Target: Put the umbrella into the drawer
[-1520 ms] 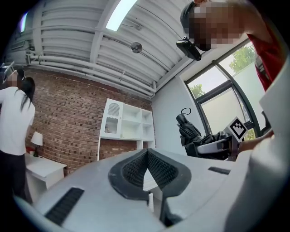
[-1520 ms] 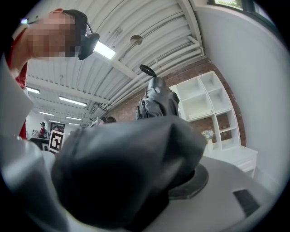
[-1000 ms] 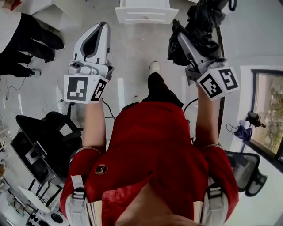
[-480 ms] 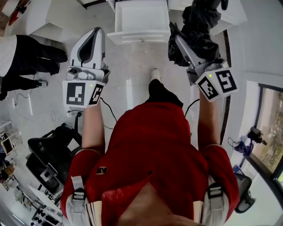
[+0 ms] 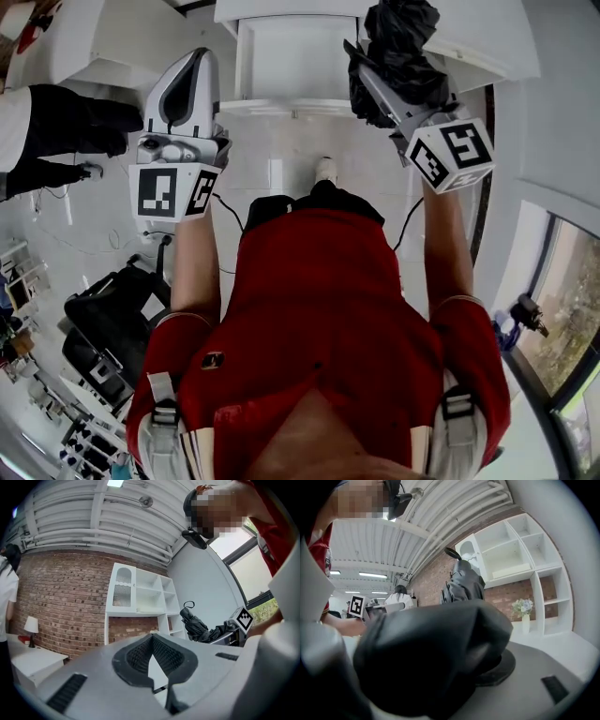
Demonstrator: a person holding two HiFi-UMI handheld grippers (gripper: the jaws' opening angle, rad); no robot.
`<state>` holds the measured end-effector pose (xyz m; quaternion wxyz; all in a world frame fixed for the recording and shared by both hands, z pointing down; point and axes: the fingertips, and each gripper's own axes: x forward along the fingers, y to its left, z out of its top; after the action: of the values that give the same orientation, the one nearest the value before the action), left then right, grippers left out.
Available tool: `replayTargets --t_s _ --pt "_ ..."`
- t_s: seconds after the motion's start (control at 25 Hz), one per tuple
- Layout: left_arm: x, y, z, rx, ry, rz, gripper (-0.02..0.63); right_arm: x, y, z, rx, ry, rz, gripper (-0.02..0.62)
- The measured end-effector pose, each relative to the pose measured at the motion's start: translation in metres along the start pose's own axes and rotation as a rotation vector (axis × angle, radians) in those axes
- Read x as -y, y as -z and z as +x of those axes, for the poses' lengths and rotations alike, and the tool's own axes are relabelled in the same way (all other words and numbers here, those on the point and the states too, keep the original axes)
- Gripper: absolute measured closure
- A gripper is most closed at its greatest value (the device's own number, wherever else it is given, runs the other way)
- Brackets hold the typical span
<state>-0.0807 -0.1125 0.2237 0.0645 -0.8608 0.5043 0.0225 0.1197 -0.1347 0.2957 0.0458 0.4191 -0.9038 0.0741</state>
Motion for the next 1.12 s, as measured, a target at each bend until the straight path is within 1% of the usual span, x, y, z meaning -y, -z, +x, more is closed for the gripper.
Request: replayTargets --t_s 0.2,0.36,0.52,0.72,0.84,0.96,1.12 --pt "-0.020 0.009 0.024 -0.010 -0.006 -0.006 0.600 0.015 0.002 0.038 -0.047 -0.011 -0.040 0.308" --pt "-0.038 0.023 0.033 -0.015 0.006 -0.013 0.600 0.014 0.011 0.061 -0.075 0.000 -0.055 0.308" --pt "-0.059 0.031 0.041 -0.005 0.034 -0.027 0.600 0.012 0.022 0.087 -0.119 0.020 -0.075 0.308" --pt "-0.092 0.037 0.044 0.015 0.068 -0.061 0.600 0.008 0.049 0.117 -0.198 0.040 -0.056 0.308" --pt "-0.103 0.045 0.048 0.021 0.086 -0.073 0.600 0.010 0.067 0.128 -0.239 0.043 -0.054 0.310" --pt "-0.111 0.051 0.055 0.018 0.087 -0.085 0.600 0.014 0.085 0.140 -0.287 0.036 -0.049 0.311" --pt "-0.119 0.055 0.061 0.005 0.077 -0.087 0.600 0.019 0.107 0.155 -0.362 0.010 -0.075 0.311"
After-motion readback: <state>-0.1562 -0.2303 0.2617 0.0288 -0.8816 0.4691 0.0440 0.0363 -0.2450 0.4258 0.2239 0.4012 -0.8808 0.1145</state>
